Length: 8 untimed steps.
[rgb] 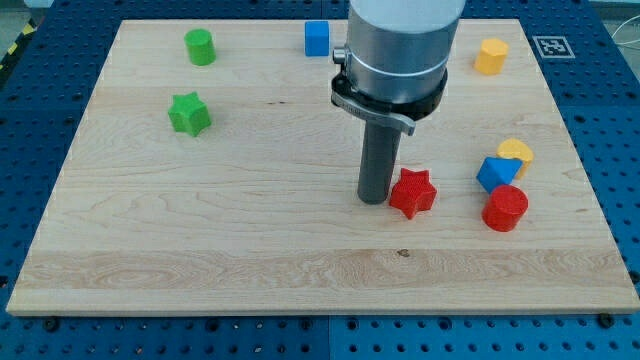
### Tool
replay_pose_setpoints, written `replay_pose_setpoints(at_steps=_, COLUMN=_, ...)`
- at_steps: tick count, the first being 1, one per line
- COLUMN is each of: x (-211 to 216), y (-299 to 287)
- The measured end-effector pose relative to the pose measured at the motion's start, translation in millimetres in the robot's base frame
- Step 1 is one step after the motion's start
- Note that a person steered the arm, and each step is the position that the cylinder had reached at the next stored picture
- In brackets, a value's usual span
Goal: Push yellow hexagon to yellow heart
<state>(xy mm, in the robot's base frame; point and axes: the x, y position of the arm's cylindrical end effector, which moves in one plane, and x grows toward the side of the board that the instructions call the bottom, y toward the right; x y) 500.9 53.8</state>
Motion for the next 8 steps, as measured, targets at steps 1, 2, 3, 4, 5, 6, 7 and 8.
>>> replay_pose_setpoints(at_steps=1, x=7.2, y=35.2)
replay_pose_setpoints(at_steps=2, x=16.3, y=79.2)
replay_pose_setpoints(at_steps=3, x=17.4, y=102.1)
replay_pose_setpoints(at_steps=4, x=-5.0, y=59.1)
replay_pose_setpoints(at_steps=5, x=-42.6, y=29.6)
replay_pose_setpoints(at_steps=6, x=-90.2, y=25.0)
replay_pose_setpoints(at_steps=7, x=-126.9, y=25.6)
replay_pose_setpoints(at_steps=8, x=-160.5, y=28.8)
